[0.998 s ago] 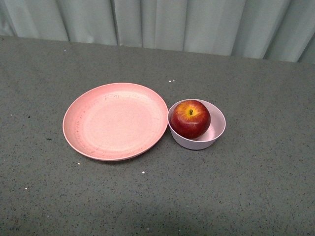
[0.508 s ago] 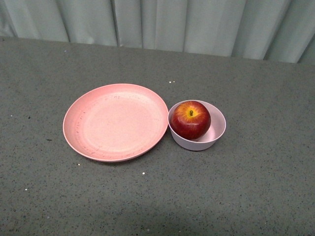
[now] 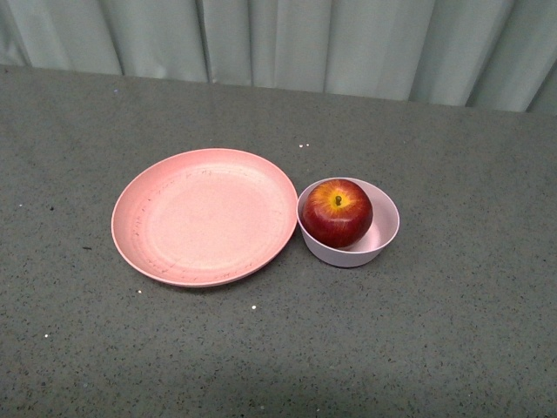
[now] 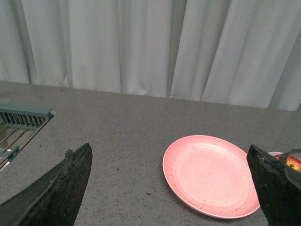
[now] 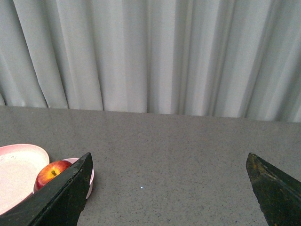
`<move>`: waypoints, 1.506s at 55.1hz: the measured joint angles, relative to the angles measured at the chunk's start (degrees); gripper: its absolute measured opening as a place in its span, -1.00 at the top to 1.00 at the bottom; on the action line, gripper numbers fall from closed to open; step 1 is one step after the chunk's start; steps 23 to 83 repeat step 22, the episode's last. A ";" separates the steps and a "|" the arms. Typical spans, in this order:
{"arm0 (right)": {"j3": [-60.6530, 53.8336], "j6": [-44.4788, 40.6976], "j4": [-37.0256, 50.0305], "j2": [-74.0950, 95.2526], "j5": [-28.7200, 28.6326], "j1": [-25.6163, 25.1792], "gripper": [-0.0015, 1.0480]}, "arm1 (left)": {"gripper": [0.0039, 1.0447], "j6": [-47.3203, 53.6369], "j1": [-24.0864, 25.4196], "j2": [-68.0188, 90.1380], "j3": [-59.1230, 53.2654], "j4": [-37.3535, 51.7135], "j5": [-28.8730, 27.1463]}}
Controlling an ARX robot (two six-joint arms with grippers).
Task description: Move apple from plate to bowl
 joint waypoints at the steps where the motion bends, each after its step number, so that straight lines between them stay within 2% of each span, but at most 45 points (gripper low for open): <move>1: 0.00 0.02 0.00 0.00 0.00 0.00 -0.82 | -0.88 0.00 0.00 0.00 0.00 0.00 0.00; 83: 0.00 0.02 0.00 0.00 0.00 0.00 -0.82 | -0.88 0.00 0.00 0.00 0.00 0.00 0.00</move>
